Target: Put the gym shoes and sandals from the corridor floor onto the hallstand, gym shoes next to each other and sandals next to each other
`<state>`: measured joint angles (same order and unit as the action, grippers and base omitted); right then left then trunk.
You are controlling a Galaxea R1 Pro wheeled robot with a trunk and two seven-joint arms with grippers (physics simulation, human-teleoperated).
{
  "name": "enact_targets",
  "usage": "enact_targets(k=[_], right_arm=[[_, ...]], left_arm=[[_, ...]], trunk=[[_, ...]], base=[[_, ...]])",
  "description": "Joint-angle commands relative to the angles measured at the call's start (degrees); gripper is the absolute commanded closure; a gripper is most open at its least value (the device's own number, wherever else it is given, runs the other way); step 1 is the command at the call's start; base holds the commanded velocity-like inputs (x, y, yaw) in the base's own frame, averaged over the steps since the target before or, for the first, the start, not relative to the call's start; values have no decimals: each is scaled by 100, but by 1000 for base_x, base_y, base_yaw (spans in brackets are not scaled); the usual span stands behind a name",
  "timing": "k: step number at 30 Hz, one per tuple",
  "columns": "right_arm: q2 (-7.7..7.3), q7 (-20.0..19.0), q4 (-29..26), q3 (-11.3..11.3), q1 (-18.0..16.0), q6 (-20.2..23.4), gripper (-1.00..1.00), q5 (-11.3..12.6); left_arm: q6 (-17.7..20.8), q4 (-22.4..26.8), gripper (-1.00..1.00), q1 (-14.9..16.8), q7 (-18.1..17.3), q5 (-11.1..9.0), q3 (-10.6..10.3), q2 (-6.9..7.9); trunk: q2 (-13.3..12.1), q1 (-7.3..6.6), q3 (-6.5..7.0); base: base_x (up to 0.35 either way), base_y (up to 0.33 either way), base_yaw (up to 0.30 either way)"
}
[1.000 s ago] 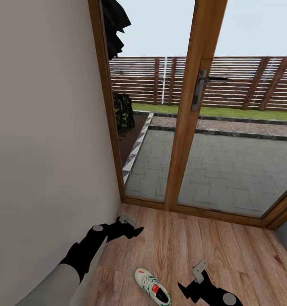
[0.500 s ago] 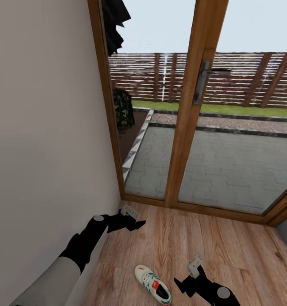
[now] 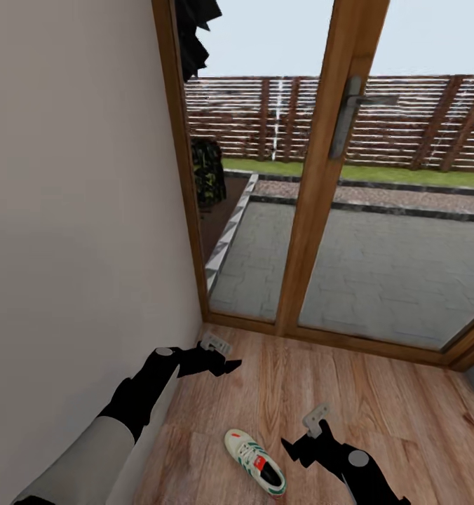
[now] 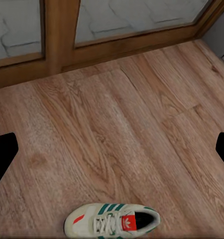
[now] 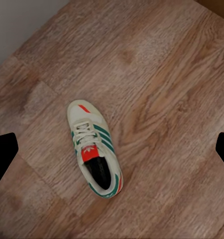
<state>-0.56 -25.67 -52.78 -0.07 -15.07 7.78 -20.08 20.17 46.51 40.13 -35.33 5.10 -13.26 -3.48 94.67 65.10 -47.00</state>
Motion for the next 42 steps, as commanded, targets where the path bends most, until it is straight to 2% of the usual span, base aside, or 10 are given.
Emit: enact_targets(k=[1,13,25,36,42], right_arm=[[0,-26,-15,1,-2,30,-100,-33],[-11,-41,-15,18,-4,39,-100,-103],[-14,-43,66,361,-4,27,-100,-913],[-22,-43,75,359,-4,-3,-100,-993],[-38,-39,75,351,-4,-8,-100,-997]], left_arm=[[23,10,-100,3,-35,52,10,-5],[49,9,-100,-8,-44,52,5,-6],[53,-1,-100,-36,-53,55,-13,-1],[48,-11,-100,-40,-76,56,-26,-4],[48,-12,-100,-38,-455,62,-19,-3]], trunk=[[44,22,-33],[525,286,-357],[1007,549,-682],[1448,791,-979],[1689,923,-1142]], base=[[0,0,70],[0,0,70],[0,0,72],[0,0,72],[0,0,63]])
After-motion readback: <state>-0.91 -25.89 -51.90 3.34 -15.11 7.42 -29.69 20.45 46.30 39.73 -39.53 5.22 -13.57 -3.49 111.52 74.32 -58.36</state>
